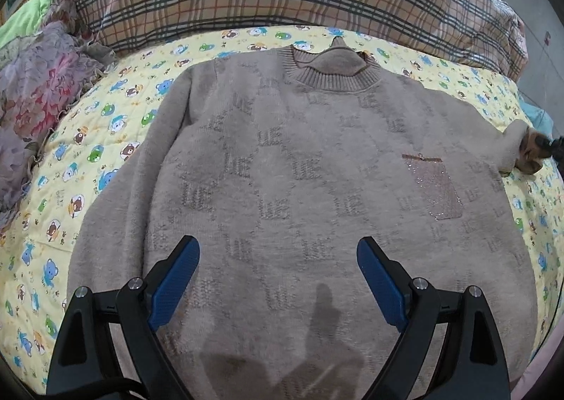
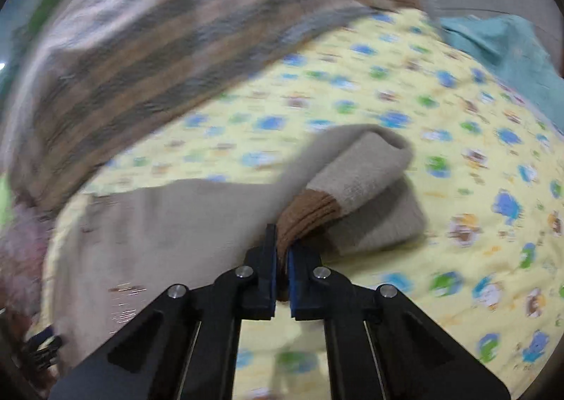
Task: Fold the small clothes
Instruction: 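Grasp the brown sleeve cuff with the right gripper and fold it across the body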
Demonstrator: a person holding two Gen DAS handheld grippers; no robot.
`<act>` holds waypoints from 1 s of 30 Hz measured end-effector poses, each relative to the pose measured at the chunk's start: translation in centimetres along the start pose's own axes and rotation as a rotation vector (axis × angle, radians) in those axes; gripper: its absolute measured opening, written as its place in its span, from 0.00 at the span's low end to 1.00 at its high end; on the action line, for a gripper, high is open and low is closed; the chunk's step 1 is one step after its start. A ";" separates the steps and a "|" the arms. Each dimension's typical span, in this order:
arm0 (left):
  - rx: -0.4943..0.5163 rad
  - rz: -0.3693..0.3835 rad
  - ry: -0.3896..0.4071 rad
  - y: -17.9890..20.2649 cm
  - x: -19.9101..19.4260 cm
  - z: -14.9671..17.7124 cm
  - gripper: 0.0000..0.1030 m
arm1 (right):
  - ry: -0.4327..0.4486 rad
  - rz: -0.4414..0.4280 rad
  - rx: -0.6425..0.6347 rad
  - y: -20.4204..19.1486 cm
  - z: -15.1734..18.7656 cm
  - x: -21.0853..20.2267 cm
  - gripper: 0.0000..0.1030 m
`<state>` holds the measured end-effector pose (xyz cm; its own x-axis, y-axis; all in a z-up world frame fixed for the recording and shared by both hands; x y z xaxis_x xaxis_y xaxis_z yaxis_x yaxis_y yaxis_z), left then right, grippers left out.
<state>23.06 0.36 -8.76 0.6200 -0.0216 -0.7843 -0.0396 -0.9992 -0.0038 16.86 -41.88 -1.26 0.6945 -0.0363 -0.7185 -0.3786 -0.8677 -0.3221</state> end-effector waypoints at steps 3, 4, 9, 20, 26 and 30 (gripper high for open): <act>-0.024 0.015 0.000 -0.7 -0.3 0.2 0.89 | -0.027 -0.120 -0.119 -7.2 0.6 -0.9 0.06; -0.028 0.017 0.001 -0.9 -0.4 0.3 0.89 | -0.047 -0.171 -0.147 -9.7 1.0 -0.7 0.06; -0.056 0.040 0.017 -2.3 -1.2 0.2 0.89 | -0.200 -0.466 -0.295 -24.2 5.1 1.9 0.06; -0.080 0.076 0.003 -4.7 0.8 -1.7 0.89 | -0.534 -0.643 -0.425 -36.4 16.4 10.8 0.24; 0.026 0.064 0.007 -3.3 3.0 -4.7 0.89 | -0.451 -0.626 -0.295 -31.4 13.5 8.2 0.49; 0.099 0.053 -0.005 -2.1 5.7 -7.2 0.90 | -0.345 -0.557 -0.202 -25.8 10.5 5.4 0.49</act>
Point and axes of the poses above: each gripper's, at about its wrist camera, not at the fingertips, and x roughly the way its jaws point, y to its right, z to its underside, the point moved 8 cm from there along x, roughly the way its jaws point, and after that the axes turned 2 degrees about y, right-handed, at the moved point
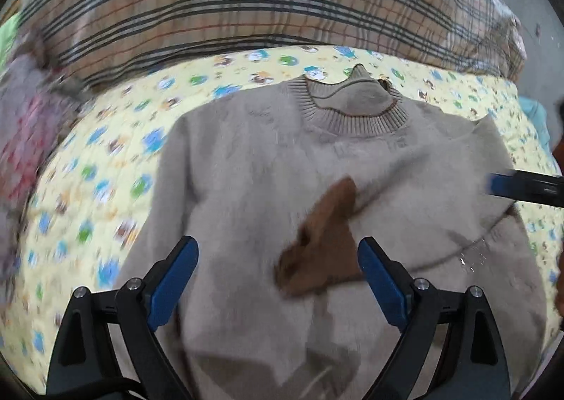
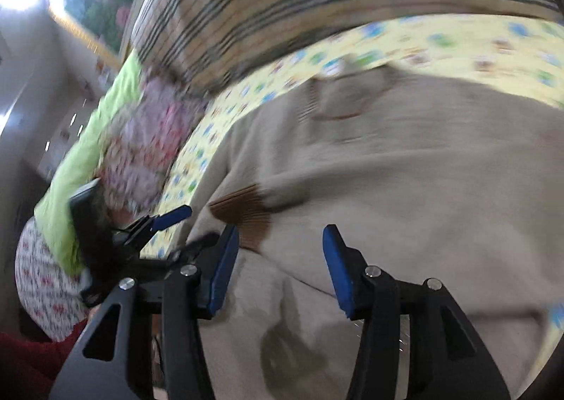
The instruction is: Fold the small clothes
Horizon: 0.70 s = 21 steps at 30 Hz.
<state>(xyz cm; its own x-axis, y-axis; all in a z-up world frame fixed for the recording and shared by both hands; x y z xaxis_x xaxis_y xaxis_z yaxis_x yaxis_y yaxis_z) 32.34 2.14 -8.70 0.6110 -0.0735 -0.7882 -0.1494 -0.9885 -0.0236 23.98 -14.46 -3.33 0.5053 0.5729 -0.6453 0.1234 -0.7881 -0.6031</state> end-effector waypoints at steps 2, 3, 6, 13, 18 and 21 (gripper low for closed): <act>0.011 0.017 -0.042 0.3 2.0 -0.8 0.89 | 0.050 0.032 0.041 1.5 0.2 -2.3 0.49; 0.011 0.062 -0.073 0.9 3.0 -1.0 0.85 | 0.071 0.056 0.052 2.1 0.5 -3.5 0.49; 0.040 0.179 -0.127 3.3 4.6 -0.7 0.16 | 0.146 0.143 0.082 4.4 1.3 -7.1 0.49; -0.020 0.165 -0.007 1.2 -0.1 -1.5 0.03 | 0.274 0.282 0.165 9.4 1.4 -12.6 0.49; -0.142 0.167 -0.021 -3.5 -1.5 0.1 0.03 | 0.254 0.364 0.183 12.1 0.4 -12.5 0.49; -0.161 0.206 -0.050 -3.2 -1.1 1.1 0.03 | 0.232 0.394 0.175 13.2 -0.1 -11.5 0.50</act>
Point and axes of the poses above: each gripper's, at about its wrist camera, not at the fingertips, and x roughly the way its jaws point, y to its right, z to its underside, the point moved 8 cm from there along x, roughly the way its jaws point, and after that the axes turned 2 degrees about y, right-handed, at the moved point
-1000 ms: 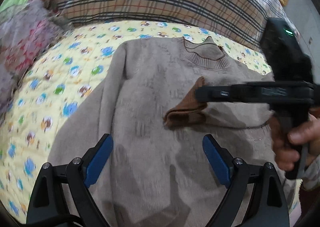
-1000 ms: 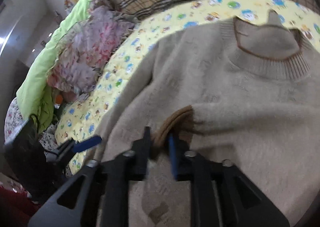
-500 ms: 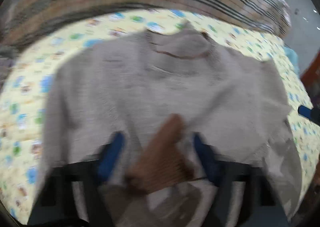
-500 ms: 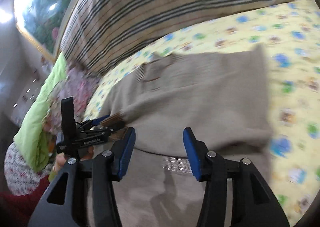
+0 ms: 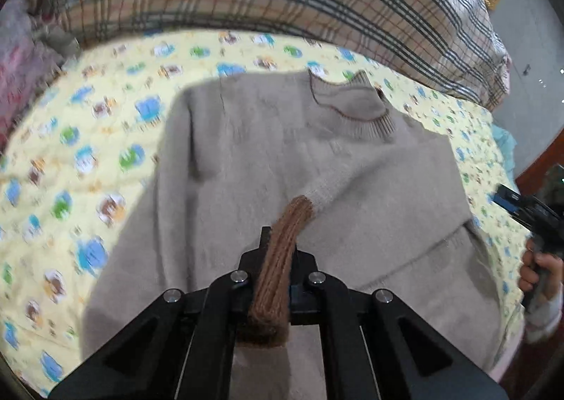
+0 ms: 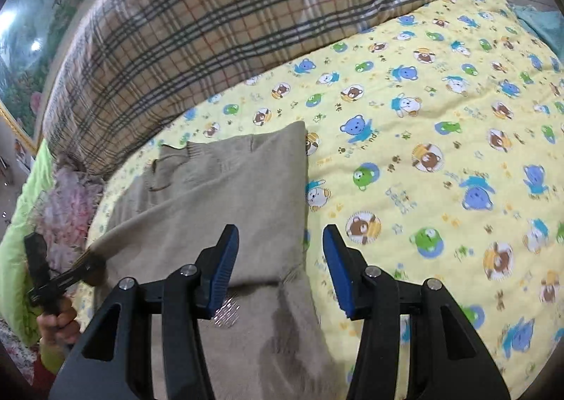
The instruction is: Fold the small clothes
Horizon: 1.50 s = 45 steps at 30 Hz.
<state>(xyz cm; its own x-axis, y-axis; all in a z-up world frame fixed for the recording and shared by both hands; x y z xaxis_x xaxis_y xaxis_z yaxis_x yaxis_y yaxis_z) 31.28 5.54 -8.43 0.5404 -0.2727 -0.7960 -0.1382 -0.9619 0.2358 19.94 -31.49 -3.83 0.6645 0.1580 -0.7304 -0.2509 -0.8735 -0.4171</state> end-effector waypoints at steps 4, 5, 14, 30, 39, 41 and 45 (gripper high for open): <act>-0.035 0.035 -0.032 0.2 0.4 0.4 0.03 | -0.055 0.038 -0.042 -0.1 -0.3 3.1 0.53; -0.035 0.029 -0.042 0.1 0.7 0.5 0.03 | -0.069 0.045 -0.046 -0.1 -0.5 3.9 0.55; -0.074 0.025 -0.104 -0.1 2.7 0.8 0.03 | -0.184 0.041 -0.061 0.3 0.3 9.8 0.09; -0.003 -0.047 -0.162 -0.2 3.8 0.5 0.33 | -0.057 0.242 -0.114 2.9 -1.8 4.9 0.24; -0.066 -0.057 -0.112 -3.4 -8.4 10.6 0.64 | -0.005 -0.036 -0.177 -7.1 3.4 -2.2 0.42; -0.069 -0.079 -0.122 -3.6 -10.3 13.7 0.70 | -0.027 -0.088 -0.191 -9.0 5.4 -2.5 0.42; -0.075 -0.088 -0.156 -2.2 -12.3 19.0 0.75 | -0.101 -0.169 -0.198 -12.3 9.9 -2.7 0.42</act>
Point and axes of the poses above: each gripper's, at about its wrist camera, not at the fingertips, and x roughly the way its jaws point, y to its right, z to its underside, the point moved 8 cm from there along x, roughly the way its jaws point, and after that the axes turned 2 degrees about y, right-handed, at the moved point
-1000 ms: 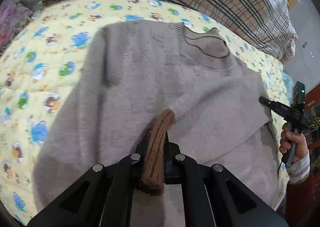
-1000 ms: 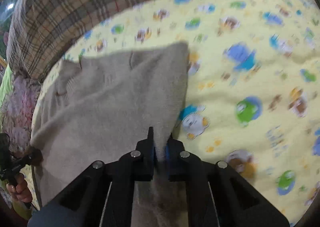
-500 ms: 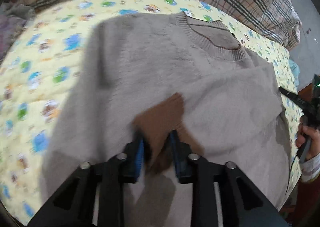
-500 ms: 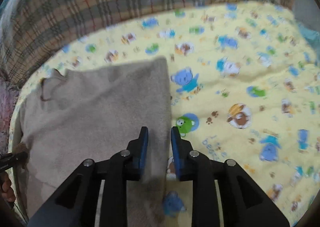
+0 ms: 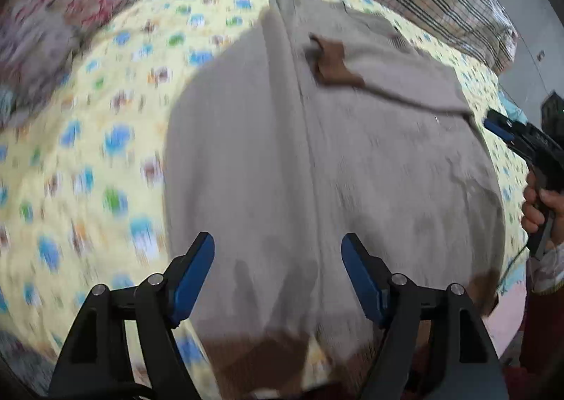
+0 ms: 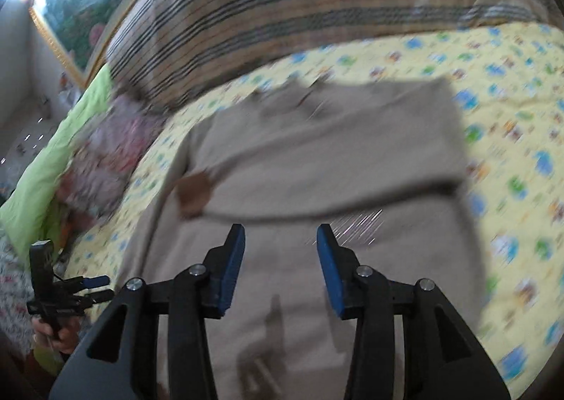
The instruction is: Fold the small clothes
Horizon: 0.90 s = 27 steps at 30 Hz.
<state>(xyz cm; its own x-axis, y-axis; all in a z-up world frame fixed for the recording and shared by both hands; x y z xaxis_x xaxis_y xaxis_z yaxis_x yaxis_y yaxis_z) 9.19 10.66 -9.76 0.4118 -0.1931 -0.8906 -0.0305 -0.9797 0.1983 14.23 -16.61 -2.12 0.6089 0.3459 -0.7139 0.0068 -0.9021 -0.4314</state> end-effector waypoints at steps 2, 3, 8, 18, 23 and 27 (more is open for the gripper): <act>0.011 -0.005 -0.016 0.3 0.1 2.2 0.78 | -0.029 -0.015 -0.009 -1.1 1.4 0.6 0.42; 0.027 -0.032 -0.024 0.4 0.4 3.1 0.78 | -0.043 -0.027 -0.006 -1.7 2.2 0.9 0.42; 0.054 -0.119 -0.065 0.5 2.6 4.6 0.74 | -0.065 -0.048 0.019 -2.9 4.1 1.1 0.42; -0.122 0.160 0.005 -1.8 -0.2 2.4 0.07 | -0.072 -0.055 0.051 -3.0 6.5 0.0 0.42; -0.071 0.317 0.122 3.3 -4.5 -3.5 0.07 | -0.056 -0.054 0.078 -2.1 6.5 -0.4 0.42; 0.017 0.411 0.179 10.1 -5.3 -9.2 0.07 | -0.020 -0.048 0.113 -0.8 5.7 -1.2 0.42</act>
<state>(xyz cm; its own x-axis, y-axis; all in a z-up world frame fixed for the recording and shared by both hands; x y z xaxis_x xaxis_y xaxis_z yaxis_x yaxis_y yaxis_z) 15.06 2.30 0.67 0.5131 -0.5557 -0.6542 -0.2393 -0.8245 0.5127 8.95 -14.82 -4.04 0.5939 0.3942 -0.7014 -0.0547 -0.8499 -0.5240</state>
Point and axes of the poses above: each gripper's, at about its wrist camera, not at the fingertips, and x roughly the way its jaws point, y to its right, z to its underside, the point moved 8 cm from there along x, roughly the way its jaws point, and after that the axes turned 2 degrees about y, right-handed, at the moved point
